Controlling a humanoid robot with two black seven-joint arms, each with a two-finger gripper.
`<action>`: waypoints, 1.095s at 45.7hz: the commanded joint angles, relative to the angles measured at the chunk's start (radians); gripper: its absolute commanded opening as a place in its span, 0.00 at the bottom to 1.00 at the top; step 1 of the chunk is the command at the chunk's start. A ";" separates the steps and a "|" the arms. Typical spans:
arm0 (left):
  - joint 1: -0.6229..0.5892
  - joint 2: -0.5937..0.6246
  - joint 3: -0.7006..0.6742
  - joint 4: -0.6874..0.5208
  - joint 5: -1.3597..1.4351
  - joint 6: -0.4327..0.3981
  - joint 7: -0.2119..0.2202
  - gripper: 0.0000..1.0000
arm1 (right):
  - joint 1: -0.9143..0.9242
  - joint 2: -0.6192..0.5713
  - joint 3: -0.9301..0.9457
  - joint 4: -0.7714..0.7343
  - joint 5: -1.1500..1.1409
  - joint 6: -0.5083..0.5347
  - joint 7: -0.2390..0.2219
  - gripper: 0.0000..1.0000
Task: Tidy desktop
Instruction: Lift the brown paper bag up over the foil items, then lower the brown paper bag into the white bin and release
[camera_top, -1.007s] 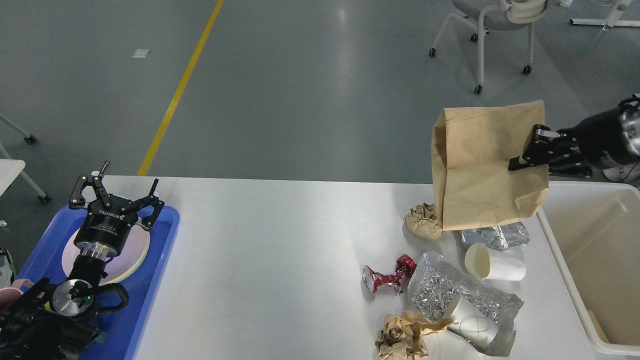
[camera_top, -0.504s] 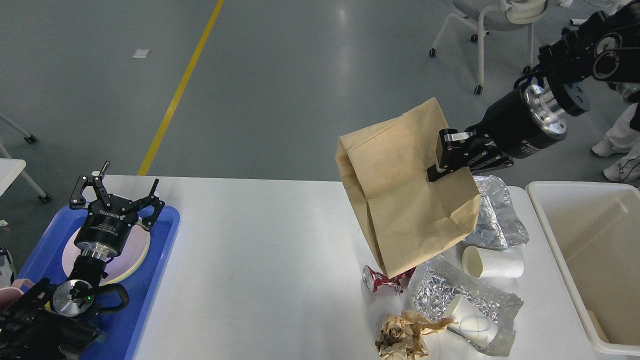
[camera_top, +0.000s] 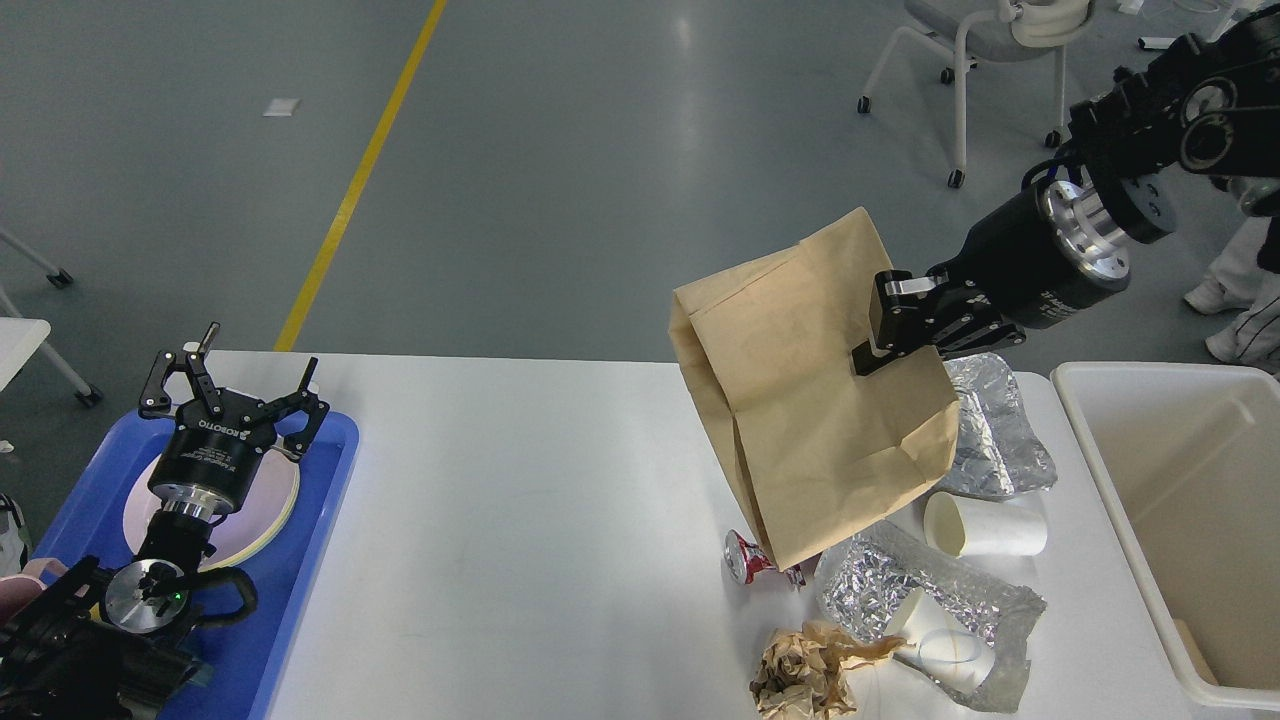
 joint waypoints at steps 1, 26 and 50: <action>0.000 0.000 0.000 0.000 0.000 0.000 0.000 0.98 | -0.003 -0.001 -0.015 -0.008 -0.002 -0.004 0.000 0.00; 0.000 0.000 0.000 0.000 0.000 0.000 0.000 0.98 | -0.192 -0.018 -0.100 -0.247 0.000 -0.041 0.002 0.00; 0.000 0.000 0.000 0.000 0.000 0.000 0.000 0.98 | -0.593 -0.102 -0.239 -0.667 0.012 -0.225 0.002 0.00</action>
